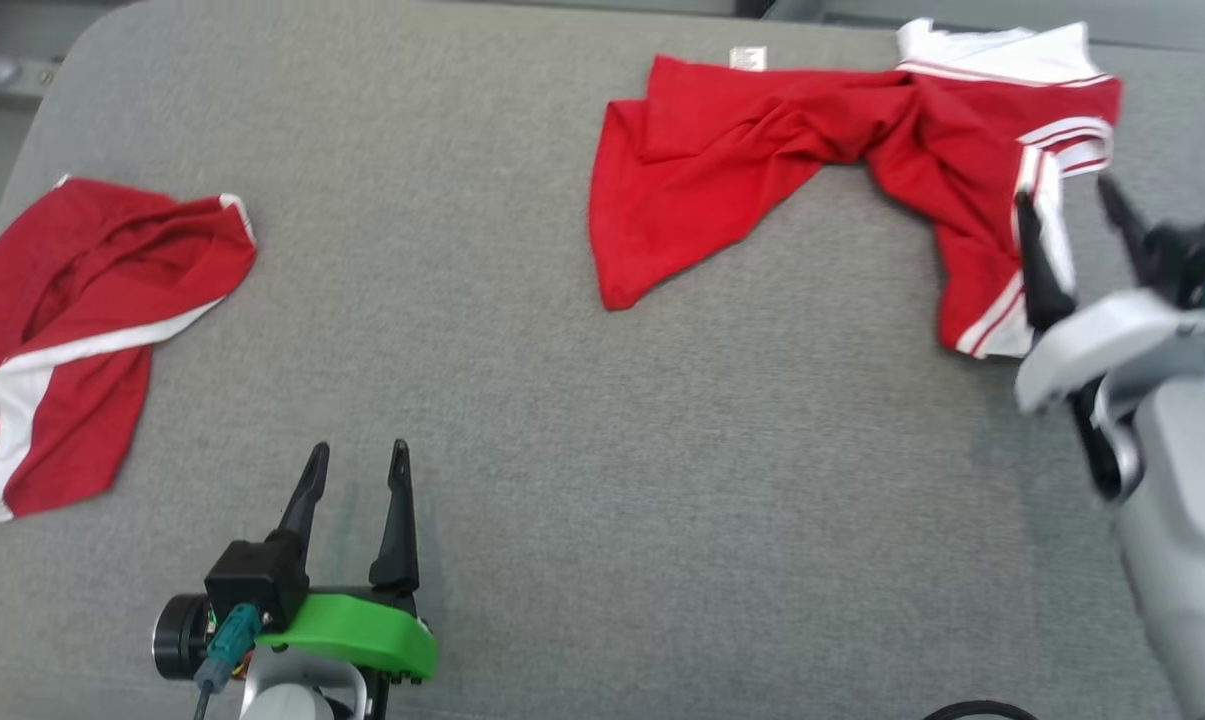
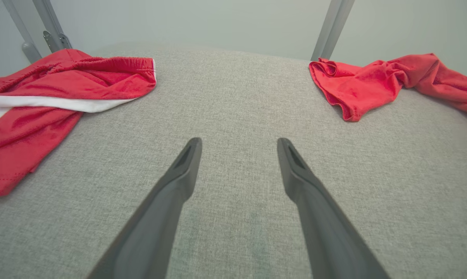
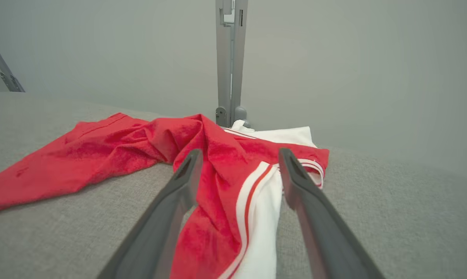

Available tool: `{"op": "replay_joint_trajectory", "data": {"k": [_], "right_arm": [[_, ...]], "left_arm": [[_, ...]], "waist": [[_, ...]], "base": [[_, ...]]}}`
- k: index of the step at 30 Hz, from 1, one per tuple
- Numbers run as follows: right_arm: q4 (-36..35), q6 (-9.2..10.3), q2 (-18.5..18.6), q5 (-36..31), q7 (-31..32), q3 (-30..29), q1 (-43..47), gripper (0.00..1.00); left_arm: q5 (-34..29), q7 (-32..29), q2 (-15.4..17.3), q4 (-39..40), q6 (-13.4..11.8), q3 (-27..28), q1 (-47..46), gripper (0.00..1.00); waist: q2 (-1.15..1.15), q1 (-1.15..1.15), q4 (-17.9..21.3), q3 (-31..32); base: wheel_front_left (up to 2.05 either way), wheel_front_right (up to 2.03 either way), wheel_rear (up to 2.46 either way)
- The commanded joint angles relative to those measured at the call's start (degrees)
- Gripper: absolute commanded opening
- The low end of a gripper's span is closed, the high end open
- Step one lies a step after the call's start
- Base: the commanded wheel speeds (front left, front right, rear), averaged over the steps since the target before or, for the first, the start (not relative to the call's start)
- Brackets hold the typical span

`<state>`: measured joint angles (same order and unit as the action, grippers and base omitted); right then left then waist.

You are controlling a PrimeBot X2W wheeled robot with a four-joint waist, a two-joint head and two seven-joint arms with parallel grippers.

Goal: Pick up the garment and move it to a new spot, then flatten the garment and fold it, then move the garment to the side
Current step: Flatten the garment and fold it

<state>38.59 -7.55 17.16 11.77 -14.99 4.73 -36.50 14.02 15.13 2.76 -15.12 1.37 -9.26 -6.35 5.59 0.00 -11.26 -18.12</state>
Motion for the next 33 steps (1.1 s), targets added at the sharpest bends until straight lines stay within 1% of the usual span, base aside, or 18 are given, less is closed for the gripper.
{"op": "replay_joint_trajectory", "data": {"k": [1, 4, 7, 12, 16, 21, 30, 31, 32, 33], "right_arm": [[-0.60, 0.11, -0.90, -0.40, -0.09, -0.47, 2.59, 1.00], [-2.82, 0.12, -3.20, -0.68, -0.09, -1.35, 8.70, 1.00], [-3.45, 0.11, -5.04, -0.41, -0.09, -2.08, 13.61, 1.00], [-3.74, 0.11, -5.95, -0.09, -0.10, -3.67, 16.64, 1.00], [-3.68, 0.11, -6.37, 0.97, -0.10, -4.87, 14.62, 1.00], [-2.88, 0.11, -6.17, 2.53, -0.10, -4.49, 10.98, 1.00], [5.12, 0.11, -5.45, 6.73, -0.10, -3.55, 4.13, 1.00], [5.72, 0.11, -5.42, 7.35, -0.10, -3.41, 3.51, 0.89], [6.27, 0.11, -5.36, 7.54, -0.09, -3.27, 3.13, 0.71], [6.68, 0.11, -5.26, 7.58, -0.10, -2.98, 2.76, 0.31]], "left_arm": [[-0.45, 0.04, 0.22, -0.24, 0.19, 0.29, 1.18, 1.00], [-0.78, 0.04, 0.25, -0.69, 0.52, 1.01, 2.45, 1.00], [-1.03, 0.04, 0.22, -0.86, 0.74, 1.15, 3.32, 1.00], [-1.25, 0.04, 0.22, -0.91, 1.19, 0.87, 3.44, 1.00], [-1.23, 0.04, 0.22, -0.78, 1.15, 0.58, 2.37, 1.00], [-1.06, 0.04, 0.23, -0.85, 1.15, -0.20, 0.97, 1.00], [-0.89, 0.04, 0.22, -1.04, 1.28, -1.65, -0.94, 1.00], [-0.86, 0.04, 0.22, -0.95, 1.29, -1.71, -1.15, 1.00], [-0.86, 0.04, 0.21, -0.86, 1.31, -1.76, -1.29, 1.00], [-0.86, 0.04, 0.22, -0.82, 1.33, -1.77, -1.32, 1.00]], "waist": [[-0.01, 0.00, 5.27, 5.36], [-0.01, 0.00, 6.37, 6.73], [-0.01, 0.00, 6.94, 7.31], [-0.01, 0.00, 6.71, 6.35], [-0.01, 0.00, 5.99, 4.52], [-0.01, 0.00, 4.77, 2.06], [-0.01, 0.00, 2.20, -0.90], [-0.01, 0.00, 2.02, -1.18], [-0.01, 0.00, 1.85, -1.38], [-0.01, 0.00, 1.74, -1.53]], "base": [[0.00, 0.00, 0.00], [0.00, 0.00, 0.00], [0.00, 0.00, 0.00], [0.00, 0.00, 0.00], [0.00, 0.00, 0.00], [0.00, 0.00, 0.00], [0.00, 0.00, 0.00], [0.00, 0.00, 0.00], [0.00, 0.00, 0.00], [0.00, 0.00, 0.00]]}}
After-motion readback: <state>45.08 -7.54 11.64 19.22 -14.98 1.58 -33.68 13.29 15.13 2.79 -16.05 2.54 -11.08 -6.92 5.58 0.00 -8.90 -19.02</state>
